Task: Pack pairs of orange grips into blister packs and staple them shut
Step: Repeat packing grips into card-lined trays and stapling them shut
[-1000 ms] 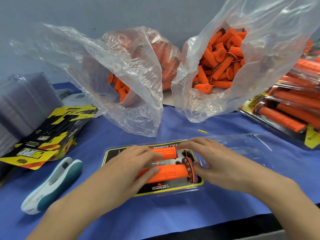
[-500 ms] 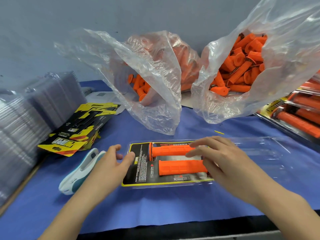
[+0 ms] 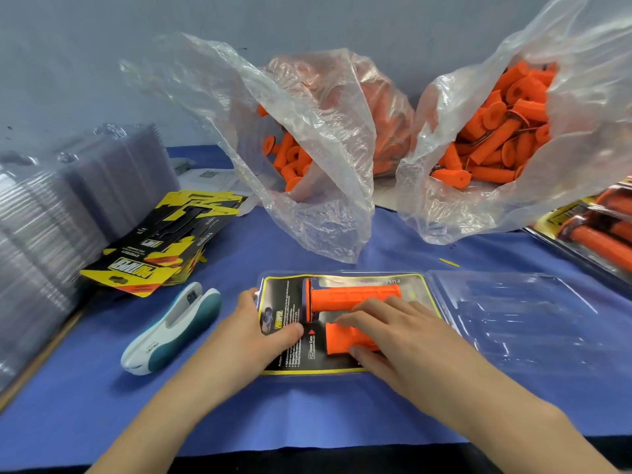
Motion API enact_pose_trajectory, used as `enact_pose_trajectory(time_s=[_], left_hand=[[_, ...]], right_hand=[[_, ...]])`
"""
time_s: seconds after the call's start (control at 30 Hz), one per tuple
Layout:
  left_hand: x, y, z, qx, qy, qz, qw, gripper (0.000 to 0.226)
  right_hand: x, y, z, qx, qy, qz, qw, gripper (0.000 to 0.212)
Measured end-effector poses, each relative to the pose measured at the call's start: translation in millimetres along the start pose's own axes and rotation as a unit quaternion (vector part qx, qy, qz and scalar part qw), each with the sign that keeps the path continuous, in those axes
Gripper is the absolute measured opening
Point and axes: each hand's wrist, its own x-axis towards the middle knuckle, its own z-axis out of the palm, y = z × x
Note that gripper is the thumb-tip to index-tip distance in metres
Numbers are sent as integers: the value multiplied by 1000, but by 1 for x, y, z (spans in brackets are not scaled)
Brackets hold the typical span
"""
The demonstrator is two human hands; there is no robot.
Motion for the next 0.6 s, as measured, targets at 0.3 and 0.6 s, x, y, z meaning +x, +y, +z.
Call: enact_pose_trajectory(time_s=[0.3, 0.6], left_hand=[[11, -1, 0, -114, 54, -65, 990, 46], [17, 0, 0, 16, 69, -31, 997, 45]], right_hand=[[-1, -4, 1, -35, 24, 4, 999, 32], [6, -16, 8, -74, 79, 49, 993, 46]])
